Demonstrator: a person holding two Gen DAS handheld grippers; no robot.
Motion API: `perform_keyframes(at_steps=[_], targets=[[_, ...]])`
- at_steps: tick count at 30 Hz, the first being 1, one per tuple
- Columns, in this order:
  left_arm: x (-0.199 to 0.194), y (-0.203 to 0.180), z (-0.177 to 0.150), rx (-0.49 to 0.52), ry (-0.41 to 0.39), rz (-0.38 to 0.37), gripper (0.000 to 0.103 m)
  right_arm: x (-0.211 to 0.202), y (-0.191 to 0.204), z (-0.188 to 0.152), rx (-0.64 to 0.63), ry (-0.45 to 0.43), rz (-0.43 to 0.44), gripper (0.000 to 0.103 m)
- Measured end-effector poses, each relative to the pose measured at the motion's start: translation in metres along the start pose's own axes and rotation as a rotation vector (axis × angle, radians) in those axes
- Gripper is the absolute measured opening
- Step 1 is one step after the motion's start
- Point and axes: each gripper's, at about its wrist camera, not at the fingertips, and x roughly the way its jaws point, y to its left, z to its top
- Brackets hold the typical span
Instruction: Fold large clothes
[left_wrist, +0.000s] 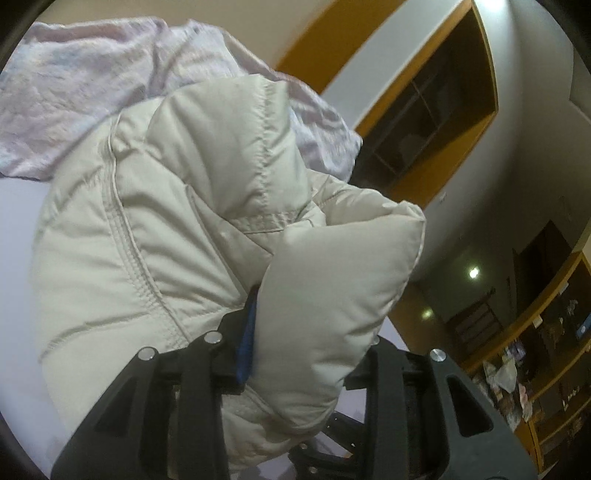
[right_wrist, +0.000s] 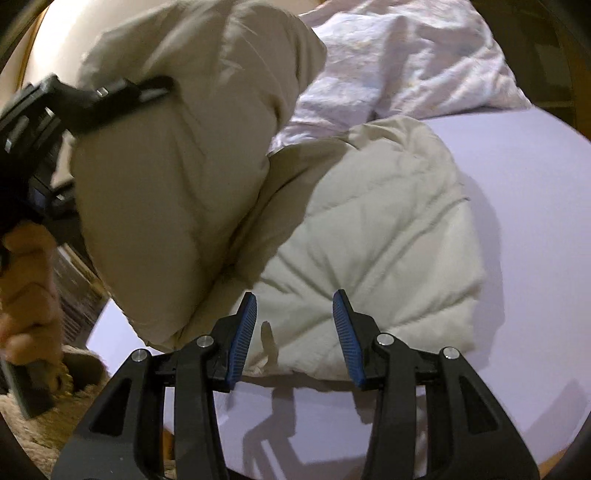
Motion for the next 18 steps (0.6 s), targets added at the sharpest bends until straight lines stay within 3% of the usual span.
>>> perform_keyframes(at_steps=[4, 5, 6, 8, 10, 13, 18], targets=[[0.029, -0.005, -0.003, 0.016, 0.103, -0.05, 0.04, -0.005, -0.01, -0.005, 0.039, -0.009, 0.023, 0.045], [0.028, -0.009, -0.005, 0.022, 0.122, -0.079, 0.049, -0.005, -0.011, -0.005, 0.039, -0.009, 0.024, 0.045], [0.026, -0.011, -0.005, 0.025, 0.142, -0.143, 0.067, -0.004, -0.011, -0.005, 0.04, -0.009, 0.026, 0.045], [0.015, -0.015, -0.006, 0.011, 0.149, -0.229, 0.082, -0.003, -0.012, -0.007, 0.043, -0.01, 0.031, 0.045], [0.001, -0.016, -0.002, 0.01, 0.13, -0.273, 0.085, -0.004, -0.013, -0.008, 0.053, -0.013, 0.033, 0.045], [-0.025, -0.009, 0.005, 0.012, 0.083, -0.262, 0.085, -0.01, -0.013, -0.01, 0.051, -0.022, 0.016, 0.045], [-0.061, 0.012, 0.01, 0.002, -0.003, -0.112, 0.086, -0.021, -0.023, -0.012, 0.077, -0.031, -0.004, 0.046]])
